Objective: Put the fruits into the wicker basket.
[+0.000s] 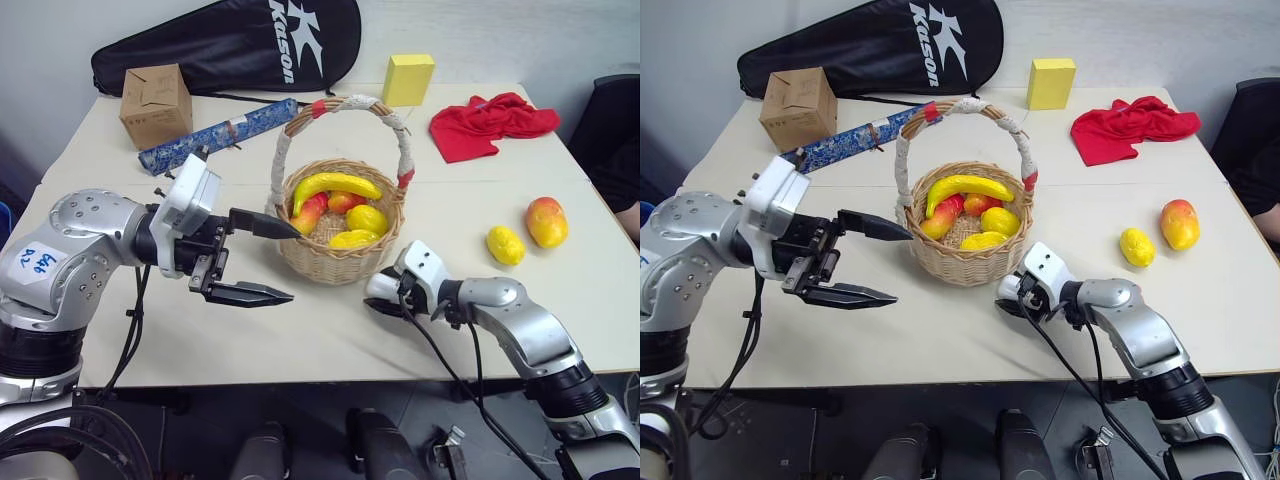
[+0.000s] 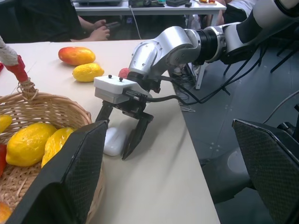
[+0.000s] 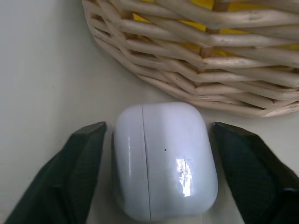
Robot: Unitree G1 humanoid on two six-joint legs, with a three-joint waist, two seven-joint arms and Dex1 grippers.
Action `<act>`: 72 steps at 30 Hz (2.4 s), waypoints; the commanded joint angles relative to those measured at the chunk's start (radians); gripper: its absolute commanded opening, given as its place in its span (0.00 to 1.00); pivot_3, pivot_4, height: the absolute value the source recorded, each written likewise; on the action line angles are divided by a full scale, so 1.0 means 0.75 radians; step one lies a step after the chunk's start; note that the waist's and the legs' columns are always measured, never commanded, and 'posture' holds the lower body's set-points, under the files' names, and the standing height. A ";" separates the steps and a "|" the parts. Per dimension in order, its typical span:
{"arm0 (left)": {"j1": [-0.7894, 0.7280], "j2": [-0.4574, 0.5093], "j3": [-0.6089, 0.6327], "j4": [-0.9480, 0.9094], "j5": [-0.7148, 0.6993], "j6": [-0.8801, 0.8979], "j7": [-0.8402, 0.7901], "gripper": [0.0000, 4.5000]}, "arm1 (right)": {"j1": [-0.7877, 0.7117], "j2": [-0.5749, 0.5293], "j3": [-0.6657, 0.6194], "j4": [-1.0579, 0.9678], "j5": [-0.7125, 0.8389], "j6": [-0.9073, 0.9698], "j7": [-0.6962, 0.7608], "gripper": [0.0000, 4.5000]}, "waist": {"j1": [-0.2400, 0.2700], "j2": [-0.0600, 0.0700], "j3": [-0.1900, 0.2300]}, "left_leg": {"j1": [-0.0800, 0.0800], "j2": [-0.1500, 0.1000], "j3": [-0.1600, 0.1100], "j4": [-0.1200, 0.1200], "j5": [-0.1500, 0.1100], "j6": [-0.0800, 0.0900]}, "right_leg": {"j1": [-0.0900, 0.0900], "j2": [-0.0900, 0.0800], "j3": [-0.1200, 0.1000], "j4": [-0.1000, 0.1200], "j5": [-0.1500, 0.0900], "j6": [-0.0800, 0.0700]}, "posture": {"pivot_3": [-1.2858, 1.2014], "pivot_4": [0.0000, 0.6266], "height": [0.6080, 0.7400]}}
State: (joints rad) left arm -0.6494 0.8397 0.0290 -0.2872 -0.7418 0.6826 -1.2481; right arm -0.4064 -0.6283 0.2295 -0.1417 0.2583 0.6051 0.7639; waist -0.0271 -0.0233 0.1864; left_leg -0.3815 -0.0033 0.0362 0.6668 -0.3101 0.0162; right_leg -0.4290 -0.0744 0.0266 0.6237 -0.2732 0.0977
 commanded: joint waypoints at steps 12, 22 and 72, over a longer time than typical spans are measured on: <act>-0.072 -0.094 -0.012 0.069 0.017 -0.059 -0.010 1.00 | 0.262 -0.341 -1.094 -0.215 0.426 0.391 0.018 0.52 | 0.040 0.003 0.002 | -0.004 -0.002 0.000 0.001 0.000 0.004 | 0.001 -0.003 0.000 -0.003 0.004 0.007 | 0.52 0.24 1.00; -0.123 -0.180 -0.032 0.110 0.038 -0.070 0.027 1.00 | 0.631 -0.398 -1.327 0.162 0.180 0.159 -0.040 0.52 | 0.023 0.002 0.001 | -0.001 -0.003 0.007 0.000 0.001 0.007 | 0.002 0.009 0.005 -0.007 0.006 0.011 | 0.52 0.24 1.00; -0.081 -0.080 0.132 0.083 0.024 0.025 0.187 1.00 | 0.392 -0.257 -0.849 -0.162 0.722 0.178 0.317 0.58 | -0.007 0.003 0.001 | 0.009 0.004 0.015 -0.002 -0.002 0.003 | 0.004 0.013 0.013 -0.004 0.006 0.011 | 0.52 0.24 1.00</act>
State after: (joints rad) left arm -0.7202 0.7654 0.0797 -0.2150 -0.7059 0.6963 -1.1245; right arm -0.0859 -0.8246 -0.3705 -0.1814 0.7090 0.7077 0.9835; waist -0.0320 -0.0207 0.1871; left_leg -0.3741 0.0017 0.0480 0.6657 -0.3124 0.0173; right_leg -0.4259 -0.0659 0.0360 0.6211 -0.2687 0.1056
